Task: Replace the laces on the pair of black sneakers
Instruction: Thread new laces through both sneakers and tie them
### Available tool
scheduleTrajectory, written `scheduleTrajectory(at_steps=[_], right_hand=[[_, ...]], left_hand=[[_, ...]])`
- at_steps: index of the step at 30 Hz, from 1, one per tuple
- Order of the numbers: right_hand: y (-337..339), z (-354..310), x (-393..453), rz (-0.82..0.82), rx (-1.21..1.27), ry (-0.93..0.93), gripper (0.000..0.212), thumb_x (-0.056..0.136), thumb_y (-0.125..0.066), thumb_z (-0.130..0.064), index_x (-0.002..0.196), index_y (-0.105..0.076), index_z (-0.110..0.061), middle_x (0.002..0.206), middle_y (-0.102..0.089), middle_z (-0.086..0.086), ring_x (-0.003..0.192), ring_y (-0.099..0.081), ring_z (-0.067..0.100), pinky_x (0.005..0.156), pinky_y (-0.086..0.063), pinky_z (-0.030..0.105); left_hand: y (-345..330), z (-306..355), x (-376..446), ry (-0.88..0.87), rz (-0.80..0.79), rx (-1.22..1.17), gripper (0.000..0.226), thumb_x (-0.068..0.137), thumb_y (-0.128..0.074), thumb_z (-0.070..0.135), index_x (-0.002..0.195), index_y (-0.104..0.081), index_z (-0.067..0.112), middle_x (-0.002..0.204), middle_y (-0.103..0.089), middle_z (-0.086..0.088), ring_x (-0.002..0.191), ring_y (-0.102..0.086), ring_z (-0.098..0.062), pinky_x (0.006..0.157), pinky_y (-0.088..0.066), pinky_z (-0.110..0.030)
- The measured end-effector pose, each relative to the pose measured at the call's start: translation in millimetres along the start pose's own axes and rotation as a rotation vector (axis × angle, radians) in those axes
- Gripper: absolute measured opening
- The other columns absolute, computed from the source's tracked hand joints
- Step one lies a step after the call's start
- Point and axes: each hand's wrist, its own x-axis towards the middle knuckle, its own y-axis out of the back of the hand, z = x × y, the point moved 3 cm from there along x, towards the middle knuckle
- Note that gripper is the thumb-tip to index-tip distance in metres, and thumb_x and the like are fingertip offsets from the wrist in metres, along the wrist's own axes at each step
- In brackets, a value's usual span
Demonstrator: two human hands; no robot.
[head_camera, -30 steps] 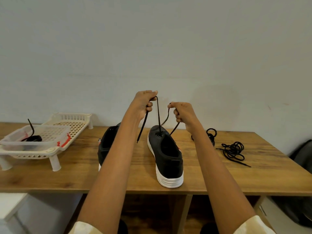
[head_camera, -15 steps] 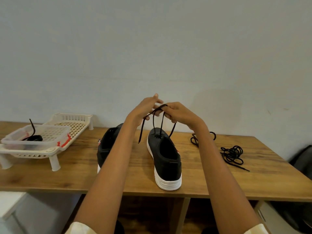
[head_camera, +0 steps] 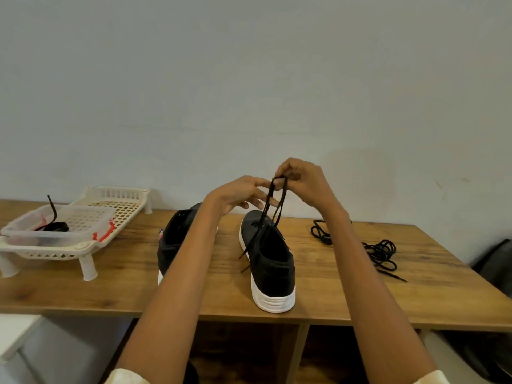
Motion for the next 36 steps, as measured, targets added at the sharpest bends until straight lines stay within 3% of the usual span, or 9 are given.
scheduleTrajectory(at_steps=[8, 13, 16, 19, 23, 26, 29, 33, 36], right_hand=[[2.3, 17.2, -13.8, 0.273, 0.234, -0.152, 0.009, 0.089, -0.065, -0.022, 0.091, -0.074, -0.018, 0.086, -0.071, -0.01, 0.077, -0.063, -0.006, 0.071, -0.049, 0.012], [-4.1, 38.9, -26.0, 0.263, 0.497, -0.394, 0.021, 0.096, -0.054, -0.031, 0.092, -0.067, -0.015, 0.089, -0.072, -0.002, 0.079, -0.066, 0.009, 0.066, -0.054, 0.022], [-4.9, 47.4, -32.4, 0.384, 0.947, -0.574, 0.019, 0.098, -0.043, -0.016, 0.082, -0.053, -0.015, 0.077, -0.071, 0.002, 0.059, -0.06, 0.011, 0.052, -0.048, 0.019], [10.1, 72.7, -42.4, 0.597, 1.346, -0.692, 0.028, 0.101, -0.03, -0.012, 0.074, -0.037, -0.017, 0.048, -0.049, -0.003, 0.033, -0.031, 0.006, 0.032, -0.023, 0.016], [26.1, 103.0, -63.6, 0.727, 1.022, -0.902, 0.029, 0.097, -0.023, -0.005, 0.076, -0.038, -0.017, 0.045, -0.029, -0.006, 0.031, -0.017, 0.007, 0.031, -0.014, 0.018], [27.5, 105.2, -67.1, 0.503, 0.581, -0.982, 0.024, 0.097, -0.027, -0.005, 0.096, -0.05, -0.01, 0.059, -0.032, -0.001, 0.041, -0.022, 0.01, 0.031, -0.017, 0.019], [22.1, 95.9, -57.7, 0.204, 0.132, -0.937, 0.014, 0.097, -0.039, -0.006, 0.099, -0.053, -0.002, 0.062, -0.036, 0.004, 0.049, -0.027, 0.015, 0.044, -0.024, 0.027], [-3.3, 73.4, -48.8, -0.206, -0.174, -0.828, 0.016, 0.094, -0.055, -0.01, 0.083, -0.05, 0.0, 0.071, -0.047, 0.008, 0.066, -0.046, 0.02, 0.062, -0.04, 0.031], [-19.3, 60.8, -51.7, -0.407, -0.356, -0.758, 0.026, 0.095, -0.055, -0.026, 0.088, -0.055, -0.001, 0.074, -0.05, 0.006, 0.064, -0.045, 0.018, 0.057, -0.038, 0.028]], left_hand=[[10.8, -16.3, 8.3, -0.13, 0.693, 0.39, 0.033, 0.087, -0.061, 0.046, 0.081, -0.071, 0.016, 0.087, -0.066, 0.002, 0.085, -0.057, -0.013, 0.075, -0.046, -0.032], [11.4, -15.6, 5.0, -0.112, 0.469, -1.001, 0.038, 0.1, -0.043, 0.036, 0.067, -0.046, 0.016, 0.09, -0.067, -0.006, 0.083, -0.064, -0.022, 0.084, -0.048, -0.037], [13.5, -22.0, 5.5, -0.158, 0.471, -1.484, 0.04, 0.1, -0.043, 0.029, 0.063, -0.036, 0.017, 0.049, -0.052, -0.001, 0.042, -0.051, -0.015, 0.053, -0.052, -0.027], [31.7, -39.9, -3.7, -0.054, 0.748, -1.156, 0.036, 0.097, -0.046, 0.024, 0.065, -0.031, 0.019, 0.044, -0.032, 0.004, 0.033, -0.023, -0.008, 0.034, -0.021, -0.018], [46.2, -55.1, -9.5, -0.018, 0.861, -0.18, 0.032, 0.094, -0.049, 0.026, 0.065, -0.039, 0.016, 0.064, -0.043, -0.003, 0.056, -0.039, -0.015, 0.056, -0.034, -0.028], [42.7, -63.1, -6.3, 0.079, 0.672, 0.313, 0.013, 0.093, -0.051, 0.028, 0.091, -0.057, 0.016, 0.09, -0.055, 0.003, 0.081, -0.052, -0.017, 0.074, -0.04, -0.03], [29.8, -66.9, -1.3, 0.071, 0.24, 0.572, 0.021, 0.093, -0.054, 0.032, 0.099, -0.067, 0.017, 0.093, -0.063, 0.001, 0.08, -0.055, -0.014, 0.078, -0.044, -0.03], [4.7, -59.2, -3.9, -0.034, -0.055, 0.4, 0.031, 0.09, -0.059, 0.04, 0.071, -0.07, 0.018, 0.071, -0.058, -0.008, 0.067, -0.047, -0.02, 0.071, -0.04, -0.034], [-5.1, -54.4, -1.9, -0.08, -0.102, 0.403, 0.022, 0.088, -0.065, 0.03, 0.088, -0.071, 0.009, 0.084, -0.064, -0.003, 0.077, -0.057, -0.015, 0.081, -0.047, -0.032]])
